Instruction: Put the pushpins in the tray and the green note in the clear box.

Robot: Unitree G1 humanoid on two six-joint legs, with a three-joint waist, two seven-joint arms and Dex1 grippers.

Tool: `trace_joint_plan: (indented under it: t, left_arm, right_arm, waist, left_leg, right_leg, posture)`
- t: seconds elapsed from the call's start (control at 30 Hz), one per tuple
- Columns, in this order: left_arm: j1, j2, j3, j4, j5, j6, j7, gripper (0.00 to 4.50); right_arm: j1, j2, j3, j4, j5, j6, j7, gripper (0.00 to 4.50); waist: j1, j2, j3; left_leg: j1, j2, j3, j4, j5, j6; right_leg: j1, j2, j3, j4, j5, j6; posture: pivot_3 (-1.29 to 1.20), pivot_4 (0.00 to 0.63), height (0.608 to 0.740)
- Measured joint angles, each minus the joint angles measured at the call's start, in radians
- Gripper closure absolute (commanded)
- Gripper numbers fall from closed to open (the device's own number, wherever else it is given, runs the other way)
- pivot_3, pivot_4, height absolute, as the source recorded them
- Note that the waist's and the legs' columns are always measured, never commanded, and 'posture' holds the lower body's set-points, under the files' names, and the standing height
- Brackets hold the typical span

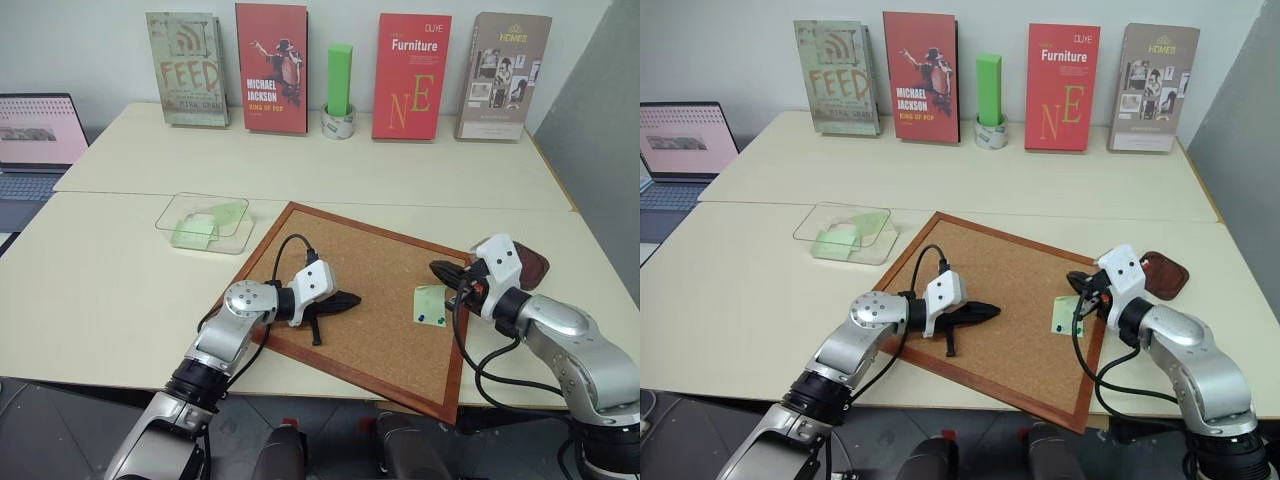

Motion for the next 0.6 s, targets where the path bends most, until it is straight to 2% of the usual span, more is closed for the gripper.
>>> trace_joint_plan:
  t: [0.2, 0.3, 0.5, 0.57, 0.6]
  left_arm:
    - [0.0, -0.001, -0.001, 0.0, 0.001, -0.001, 0.003, 4.5]
    - [0.001, -0.001, -0.003, 0.0, 0.001, -0.003, 0.005, 4.5]
    - [0.0, -0.004, -0.005, 0.003, 0.004, -0.007, 0.009, 4.5]
    - [0.0, -0.004, -0.005, 0.006, 0.004, -0.008, 0.011, 4.5]
    - [0.0, -0.003, -0.005, 0.009, 0.004, -0.01, 0.011, 4.5]
  right_arm:
    - [0.005, -0.056, -0.08, 0.014, -0.039, -0.017, -0.031, 4.49]
    - [0.005, -0.146, -0.088, 0.117, -0.145, -0.08, -0.05, 4.49]
    - [-0.015, -0.198, -0.06, 0.315, -0.299, -0.172, -0.105, 4.49]
    - [-0.025, -0.201, -0.057, 0.363, -0.332, -0.197, -0.117, 4.05]
    - [-0.038, -0.2, -0.047, 0.396, -0.346, -0.219, -0.119, 4.0]
  waist:
    - [0.0, 0.0, 0.0]
    - [0.0, 0.0, 0.0]
    - [0.0, 0.001, -0.001]
    - [0.0, 0.001, -0.001]
    - [0.0, 0.002, -0.001]
  left_leg:
    - [0.0, 0.0, 0.0, 0.0, 0.0, 0.0]
    - [0.0, 0.0, 0.0, 0.0, 0.0, 0.0]
    - [0.001, -0.001, 0.001, 0.0, 0.0, 0.0]
    - [0.001, -0.001, 0.001, 0.0, 0.0, 0.0]
    - [0.002, -0.001, 0.001, 0.0, 0.0, 0.0]
  right_leg:
    - [0.0, 0.0, 0.0, 0.0, 0.0, 0.0]
    - [0.0, 0.0, 0.0, -0.001, -0.001, -0.002]
    - [0.001, 0.0, 0.001, -0.001, 0.0, -0.001]
    - [0.001, 0.0, 0.001, 0.0, 0.0, 0.0]
    - [0.002, 0.0, 0.001, 0.0, 0.0, 0.0]
  posture:
    - [0.0, 0.15, 0.74]
    - [0.0, 0.15, 0.74]
    - [0.0, 0.15, 0.74]
    - [0.0, 0.15, 0.74]
    - [0.0, 0.15, 0.74]
